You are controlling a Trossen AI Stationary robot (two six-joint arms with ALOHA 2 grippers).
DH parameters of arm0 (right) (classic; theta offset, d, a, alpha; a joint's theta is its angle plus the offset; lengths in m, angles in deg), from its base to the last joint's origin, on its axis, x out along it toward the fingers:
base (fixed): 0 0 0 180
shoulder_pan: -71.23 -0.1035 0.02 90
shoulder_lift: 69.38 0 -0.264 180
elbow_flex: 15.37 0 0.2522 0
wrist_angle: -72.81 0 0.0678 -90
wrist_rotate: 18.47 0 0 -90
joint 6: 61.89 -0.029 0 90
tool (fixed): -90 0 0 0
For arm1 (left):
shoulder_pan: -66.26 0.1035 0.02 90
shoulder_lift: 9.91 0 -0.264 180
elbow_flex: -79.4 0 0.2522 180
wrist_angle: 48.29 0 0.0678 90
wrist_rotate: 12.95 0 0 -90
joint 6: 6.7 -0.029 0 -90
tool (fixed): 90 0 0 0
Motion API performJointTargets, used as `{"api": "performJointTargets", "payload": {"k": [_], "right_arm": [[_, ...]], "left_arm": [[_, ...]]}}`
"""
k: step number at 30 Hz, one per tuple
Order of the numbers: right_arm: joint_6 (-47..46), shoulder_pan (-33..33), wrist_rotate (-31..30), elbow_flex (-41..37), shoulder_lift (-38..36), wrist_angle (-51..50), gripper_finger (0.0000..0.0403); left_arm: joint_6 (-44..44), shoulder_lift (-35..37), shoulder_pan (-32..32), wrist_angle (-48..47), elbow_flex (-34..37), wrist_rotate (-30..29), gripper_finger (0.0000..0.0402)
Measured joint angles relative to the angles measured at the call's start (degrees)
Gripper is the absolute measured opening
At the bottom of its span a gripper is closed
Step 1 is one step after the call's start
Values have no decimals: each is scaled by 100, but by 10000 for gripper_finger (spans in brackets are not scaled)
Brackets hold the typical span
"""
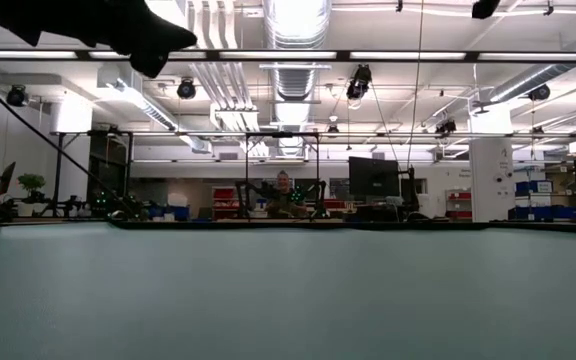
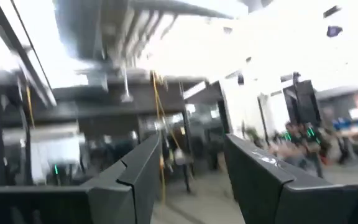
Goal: Pick and place USB-C Cables
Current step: Return to Home Position
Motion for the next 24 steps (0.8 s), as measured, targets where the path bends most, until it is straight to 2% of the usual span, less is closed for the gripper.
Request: {"api": "performJointTargets", "payload": {"k": [2,7,16,24], "right_arm": [[268,2,10,23,142,343,161],[728,0,-258,109,-8,311,142],[866,0,-423,113,-947,11,104],[1434,1,-948,28,-1366,-651,70]], "left_arm": [[0,76,2,410,123,-105,0],[4,183,2,1067,229,-130,0],[-185,246,33,1038,229,-148,0],[-308,48,153,1069,229,-398,0]]}}
